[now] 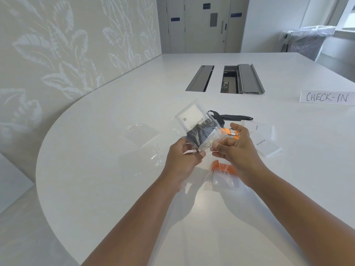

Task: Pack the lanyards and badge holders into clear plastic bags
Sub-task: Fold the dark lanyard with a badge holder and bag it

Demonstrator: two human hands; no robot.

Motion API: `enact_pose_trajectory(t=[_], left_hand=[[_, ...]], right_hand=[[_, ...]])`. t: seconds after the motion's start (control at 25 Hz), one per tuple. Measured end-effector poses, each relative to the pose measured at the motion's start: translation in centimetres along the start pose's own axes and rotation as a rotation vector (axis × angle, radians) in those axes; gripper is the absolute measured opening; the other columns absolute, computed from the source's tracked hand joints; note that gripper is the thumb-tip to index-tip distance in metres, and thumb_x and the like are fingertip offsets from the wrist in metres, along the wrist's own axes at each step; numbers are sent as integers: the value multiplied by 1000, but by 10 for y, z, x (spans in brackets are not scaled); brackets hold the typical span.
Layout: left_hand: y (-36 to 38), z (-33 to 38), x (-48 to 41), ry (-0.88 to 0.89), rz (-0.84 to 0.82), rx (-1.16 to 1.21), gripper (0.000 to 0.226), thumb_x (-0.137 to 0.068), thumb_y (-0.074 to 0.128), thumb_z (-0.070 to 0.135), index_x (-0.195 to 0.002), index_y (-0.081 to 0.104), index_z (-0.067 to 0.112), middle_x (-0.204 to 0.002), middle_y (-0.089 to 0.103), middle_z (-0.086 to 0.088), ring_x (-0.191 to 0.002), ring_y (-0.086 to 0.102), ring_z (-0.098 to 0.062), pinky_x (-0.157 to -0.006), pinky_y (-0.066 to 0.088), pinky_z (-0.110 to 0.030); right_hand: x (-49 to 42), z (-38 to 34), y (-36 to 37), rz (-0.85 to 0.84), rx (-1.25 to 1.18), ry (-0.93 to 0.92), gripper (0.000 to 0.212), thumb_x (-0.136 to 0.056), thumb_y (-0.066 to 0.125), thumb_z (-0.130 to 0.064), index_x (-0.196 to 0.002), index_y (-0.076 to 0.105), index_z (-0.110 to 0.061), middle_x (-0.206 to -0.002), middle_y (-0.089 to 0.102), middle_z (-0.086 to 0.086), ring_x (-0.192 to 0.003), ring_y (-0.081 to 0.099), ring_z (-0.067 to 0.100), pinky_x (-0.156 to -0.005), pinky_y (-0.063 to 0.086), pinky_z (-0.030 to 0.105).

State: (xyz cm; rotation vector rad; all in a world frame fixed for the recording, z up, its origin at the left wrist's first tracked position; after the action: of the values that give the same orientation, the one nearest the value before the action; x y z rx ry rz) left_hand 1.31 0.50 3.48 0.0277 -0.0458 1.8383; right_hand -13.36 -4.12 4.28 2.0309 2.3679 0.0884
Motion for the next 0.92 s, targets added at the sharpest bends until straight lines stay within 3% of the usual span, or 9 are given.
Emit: enact_pose_trajectory(t=[0.2, 0.32, 0.48, 0.6, 0.76, 0.92], left_hand=[[-1, 3, 2, -41, -33, 94, 35, -85, 68, -4, -99, 63, 28, -86, 68, -8, -79, 61, -20, -85, 55, -38], [-2, 5, 2, -58, -20, 122, 34, -84, 67, -7, -96, 64, 24, -81, 67, -8, -75, 62, -20, -84, 54, -37], [-4, 2, -1, -89, 28, 147, 27, -80, 74, -3, -95, 67, 19, -79, 73, -6, -75, 68, -19, -85, 58, -34], [-4, 0, -1, -97, 34, 160, 24, -79, 77, -1, -97, 69, 12, -79, 74, -6, -75, 69, -19, -81, 59, -31], [-1, 1, 0, -74, 57, 157, 21, -77, 77, -3, -95, 68, 2, -77, 69, -11, -70, 66, -18, -86, 58, -33], [3, 0, 1, -64, 9, 170, 28, -76, 74, -10, -103, 66, -9, -79, 59, -16, -65, 67, -14, -84, 57, -29]], right_hand=[[0, -3, -2, -25, -52, -50, 69, -87, 67, 5, -141, 29, -14, -76, 76, 9, -79, 71, 22, -86, 58, 41], [1, -4, -1, -32, -50, -98, 70, -86, 68, 6, -142, 30, -11, -71, 75, 4, -75, 71, 17, -80, 58, 34], [4, -4, 0, -53, -59, -59, 76, -85, 73, -1, -142, 26, -19, -77, 75, 7, -75, 71, 14, -82, 59, 34], [8, -3, 2, -72, -102, -18, 78, -83, 75, -3, -143, 28, -18, -82, 73, 13, -81, 70, 22, -87, 57, 38], [6, -3, 1, -38, -160, 28, 76, -82, 75, 1, -141, 31, -16, -90, 73, 20, -82, 70, 25, -79, 57, 36], [3, 0, 2, 8, -49, -30, 66, -85, 71, 4, -135, 35, -17, -69, 69, 2, -70, 68, 15, -80, 57, 35]])
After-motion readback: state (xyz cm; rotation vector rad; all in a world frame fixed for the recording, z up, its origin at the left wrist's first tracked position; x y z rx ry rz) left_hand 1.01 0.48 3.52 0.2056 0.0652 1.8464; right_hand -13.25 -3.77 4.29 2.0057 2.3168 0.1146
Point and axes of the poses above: each hand's wrist, its own x-axis away from the middle knuckle, its own y-axis out of the palm, z = x × y, the point moved 1 cm from there along -x, towards the middle knuckle
